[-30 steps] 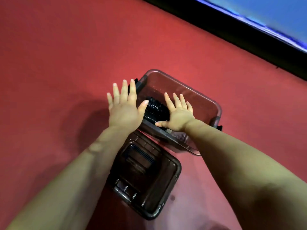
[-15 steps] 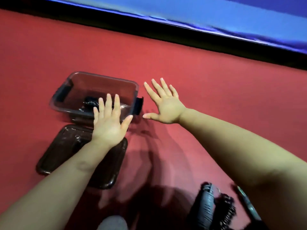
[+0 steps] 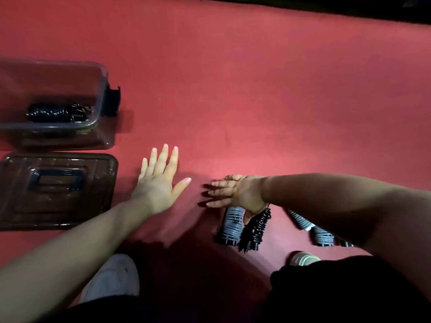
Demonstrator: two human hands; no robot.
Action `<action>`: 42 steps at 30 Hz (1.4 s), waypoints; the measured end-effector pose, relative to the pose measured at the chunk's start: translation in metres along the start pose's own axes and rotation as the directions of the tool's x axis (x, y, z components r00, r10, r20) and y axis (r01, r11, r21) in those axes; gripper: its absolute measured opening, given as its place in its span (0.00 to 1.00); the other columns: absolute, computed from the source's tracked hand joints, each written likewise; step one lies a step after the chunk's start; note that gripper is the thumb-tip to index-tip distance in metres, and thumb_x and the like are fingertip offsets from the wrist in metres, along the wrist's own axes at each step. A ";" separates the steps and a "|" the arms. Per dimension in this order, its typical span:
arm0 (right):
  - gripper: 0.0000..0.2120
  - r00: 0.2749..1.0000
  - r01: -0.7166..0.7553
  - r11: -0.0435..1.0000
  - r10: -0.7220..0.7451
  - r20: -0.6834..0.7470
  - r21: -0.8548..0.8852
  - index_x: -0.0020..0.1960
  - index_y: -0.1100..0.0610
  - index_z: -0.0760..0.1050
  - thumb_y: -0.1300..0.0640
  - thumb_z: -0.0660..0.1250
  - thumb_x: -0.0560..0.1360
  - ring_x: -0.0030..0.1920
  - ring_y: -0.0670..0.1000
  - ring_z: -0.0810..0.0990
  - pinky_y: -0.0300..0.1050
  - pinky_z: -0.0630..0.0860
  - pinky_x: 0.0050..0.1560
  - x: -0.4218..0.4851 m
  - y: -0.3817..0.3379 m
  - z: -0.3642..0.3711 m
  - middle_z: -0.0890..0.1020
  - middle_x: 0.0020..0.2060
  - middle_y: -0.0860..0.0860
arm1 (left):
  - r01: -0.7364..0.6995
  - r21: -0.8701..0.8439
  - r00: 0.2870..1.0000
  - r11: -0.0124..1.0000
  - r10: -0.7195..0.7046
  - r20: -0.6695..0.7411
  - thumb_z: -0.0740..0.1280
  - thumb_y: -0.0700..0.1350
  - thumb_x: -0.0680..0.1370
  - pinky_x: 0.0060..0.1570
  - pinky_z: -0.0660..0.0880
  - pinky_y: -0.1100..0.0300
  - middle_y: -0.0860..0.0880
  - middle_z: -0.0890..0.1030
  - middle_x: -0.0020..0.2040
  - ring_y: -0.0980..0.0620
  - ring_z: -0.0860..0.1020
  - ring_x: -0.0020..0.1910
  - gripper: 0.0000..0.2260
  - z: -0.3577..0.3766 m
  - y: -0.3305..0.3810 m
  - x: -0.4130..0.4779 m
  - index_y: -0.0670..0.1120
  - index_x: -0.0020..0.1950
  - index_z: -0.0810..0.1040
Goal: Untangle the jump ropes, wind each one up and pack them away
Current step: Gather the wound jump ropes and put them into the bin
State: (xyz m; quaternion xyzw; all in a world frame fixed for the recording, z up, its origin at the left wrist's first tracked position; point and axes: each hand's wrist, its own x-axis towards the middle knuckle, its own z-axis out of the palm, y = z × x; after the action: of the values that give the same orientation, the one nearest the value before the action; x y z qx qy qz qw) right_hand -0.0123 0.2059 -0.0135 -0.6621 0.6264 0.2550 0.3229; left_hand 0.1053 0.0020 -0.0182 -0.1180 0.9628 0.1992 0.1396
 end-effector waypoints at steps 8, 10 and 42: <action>0.42 0.980 0.192 0.966 -0.178 0.092 -0.173 0.76 0.43 0.40 0.45 0.65 0.75 0.76 0.53 0.43 0.50 0.41 0.74 0.019 0.006 0.026 0.45 0.77 0.49 | 0.019 -0.066 1.000 0.998 -0.018 0.019 0.52 0.60 0.80 0.73 0.34 0.52 0.47 0.36 0.77 0.46 0.34 0.75 0.35 0.016 -0.005 -0.002 0.49 0.76 0.34; 0.38 0.976 0.201 0.970 -0.187 0.113 -0.133 0.76 0.41 0.41 0.48 0.63 0.77 0.76 0.52 0.43 0.51 0.44 0.75 0.019 0.008 0.028 0.45 0.77 0.49 | 0.003 -0.064 0.999 0.998 -0.001 0.036 0.52 0.60 0.79 0.73 0.34 0.52 0.47 0.36 0.77 0.47 0.34 0.75 0.35 0.020 -0.003 0.000 0.50 0.76 0.34; 0.33 0.761 -0.176 0.926 0.343 -0.551 0.334 0.75 0.46 0.56 0.46 0.66 0.75 0.65 0.58 0.69 0.47 0.66 0.63 0.214 0.012 -0.362 0.66 0.65 0.55 | 0.525 -0.371 0.601 0.766 -0.642 -0.477 0.51 0.48 0.83 0.74 0.40 0.48 0.44 0.48 0.78 0.44 0.44 0.77 0.26 -0.140 -0.303 0.022 0.40 0.77 0.46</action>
State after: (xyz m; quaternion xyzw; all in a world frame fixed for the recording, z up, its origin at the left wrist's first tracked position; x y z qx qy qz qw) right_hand -0.0303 -0.2071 0.0659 -0.5657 0.8101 -0.0103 0.1537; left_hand 0.1396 -0.3310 -0.0079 -0.4945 0.8407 0.1885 -0.1143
